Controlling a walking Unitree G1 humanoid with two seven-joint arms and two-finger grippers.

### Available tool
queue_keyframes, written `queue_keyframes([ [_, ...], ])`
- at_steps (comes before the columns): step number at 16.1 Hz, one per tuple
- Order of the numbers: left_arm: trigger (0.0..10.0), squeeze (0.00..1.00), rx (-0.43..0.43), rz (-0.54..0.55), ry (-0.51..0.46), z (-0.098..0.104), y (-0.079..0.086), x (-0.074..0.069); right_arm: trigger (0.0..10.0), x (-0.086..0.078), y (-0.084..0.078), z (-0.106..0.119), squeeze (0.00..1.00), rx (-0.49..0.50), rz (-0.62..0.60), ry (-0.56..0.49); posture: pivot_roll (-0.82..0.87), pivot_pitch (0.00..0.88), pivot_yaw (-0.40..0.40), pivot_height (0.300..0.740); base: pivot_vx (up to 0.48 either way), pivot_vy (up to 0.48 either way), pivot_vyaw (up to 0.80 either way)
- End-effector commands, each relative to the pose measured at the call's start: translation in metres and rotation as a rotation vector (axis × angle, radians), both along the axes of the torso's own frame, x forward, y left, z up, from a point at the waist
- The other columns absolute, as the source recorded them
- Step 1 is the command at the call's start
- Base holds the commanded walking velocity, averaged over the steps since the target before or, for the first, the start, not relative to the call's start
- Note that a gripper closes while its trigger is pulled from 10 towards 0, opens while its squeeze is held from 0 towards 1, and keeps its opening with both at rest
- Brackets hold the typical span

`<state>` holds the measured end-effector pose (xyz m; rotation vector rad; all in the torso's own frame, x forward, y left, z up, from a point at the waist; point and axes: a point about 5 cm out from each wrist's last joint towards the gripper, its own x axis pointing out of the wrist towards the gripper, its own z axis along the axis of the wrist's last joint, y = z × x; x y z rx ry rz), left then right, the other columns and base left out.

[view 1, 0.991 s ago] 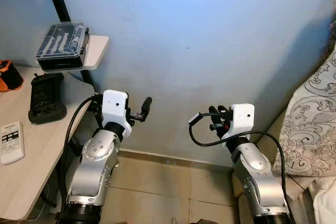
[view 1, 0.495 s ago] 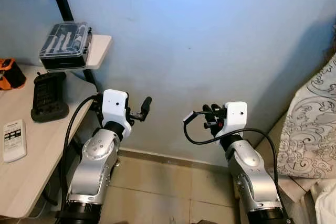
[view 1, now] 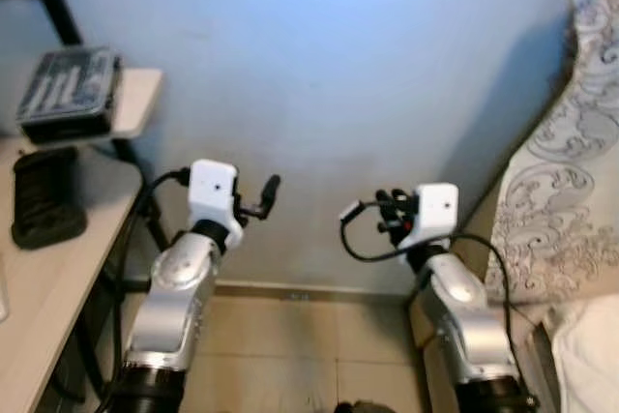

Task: Clean up the room

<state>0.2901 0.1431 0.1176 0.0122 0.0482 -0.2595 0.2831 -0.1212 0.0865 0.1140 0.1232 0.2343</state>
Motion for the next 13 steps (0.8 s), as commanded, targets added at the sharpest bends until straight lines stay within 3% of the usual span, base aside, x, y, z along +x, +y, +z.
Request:
queue_keyframes([
  [1, 10.0, 0.0, -0.002, -0.013, -0.008, 0.0012, -0.0039, 0.0012, 10.0, 0.0, -0.0044, 0.0008, 0.0, 0.003, -0.022, -0.006, 0.01, 0.0, -0.024, 0.74, 0.0, 0.0, -0.58],
  [13, 10.0, 0.0, 0.009, -0.007, -0.015, 0.0017, -0.0073, 0.0027, 10.0, 0.002, -0.0033, 0.0004, 0.0, 0.002, -0.019, -0.007, 0.01, 0.0, -0.026, 0.74, -0.021, 0.0, 0.0],
])
